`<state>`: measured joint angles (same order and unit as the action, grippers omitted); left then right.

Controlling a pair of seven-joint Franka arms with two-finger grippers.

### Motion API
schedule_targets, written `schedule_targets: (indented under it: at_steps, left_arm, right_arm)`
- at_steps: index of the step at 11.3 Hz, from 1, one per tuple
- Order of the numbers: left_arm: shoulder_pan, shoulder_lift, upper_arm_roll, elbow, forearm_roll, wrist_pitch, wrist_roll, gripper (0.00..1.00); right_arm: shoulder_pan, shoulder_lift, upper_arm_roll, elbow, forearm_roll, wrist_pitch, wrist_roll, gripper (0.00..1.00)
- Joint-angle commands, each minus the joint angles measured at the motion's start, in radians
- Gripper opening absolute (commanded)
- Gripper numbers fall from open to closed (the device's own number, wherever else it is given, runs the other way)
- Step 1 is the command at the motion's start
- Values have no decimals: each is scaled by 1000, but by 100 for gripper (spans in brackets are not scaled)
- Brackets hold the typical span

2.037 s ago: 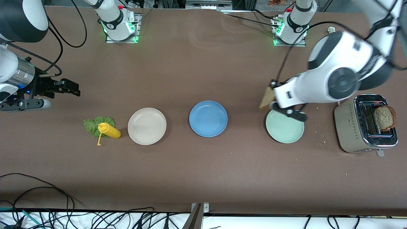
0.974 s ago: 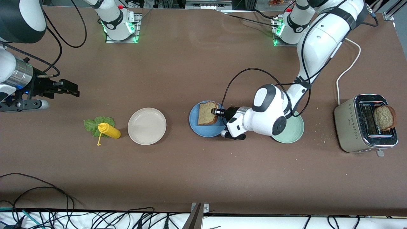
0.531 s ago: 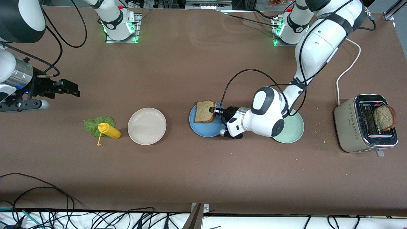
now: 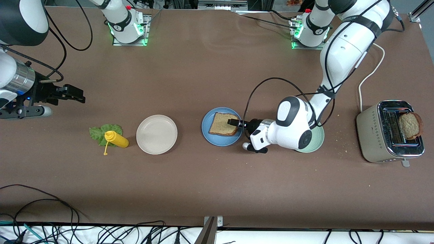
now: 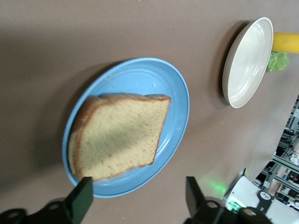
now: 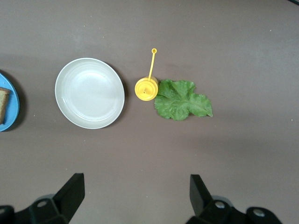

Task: Make sandwich in blue plate with both arms
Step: 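Lower the bread onto the blue plate and open the left gripper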

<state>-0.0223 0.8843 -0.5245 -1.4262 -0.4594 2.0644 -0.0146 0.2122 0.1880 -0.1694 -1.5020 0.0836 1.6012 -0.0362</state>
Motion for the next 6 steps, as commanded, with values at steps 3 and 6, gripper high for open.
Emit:
schedule_targets:
  at_steps: [3,6]
  left_arm:
    - [12,-85,6,-3,180,-44,8,100]
    - [36,-183,11,-3,290,-113,-7,100]
  right_arm:
    - [-25,11,1,20,16,-10,-4,100]
    - [-51,28,1,22,7,11,-8,100]
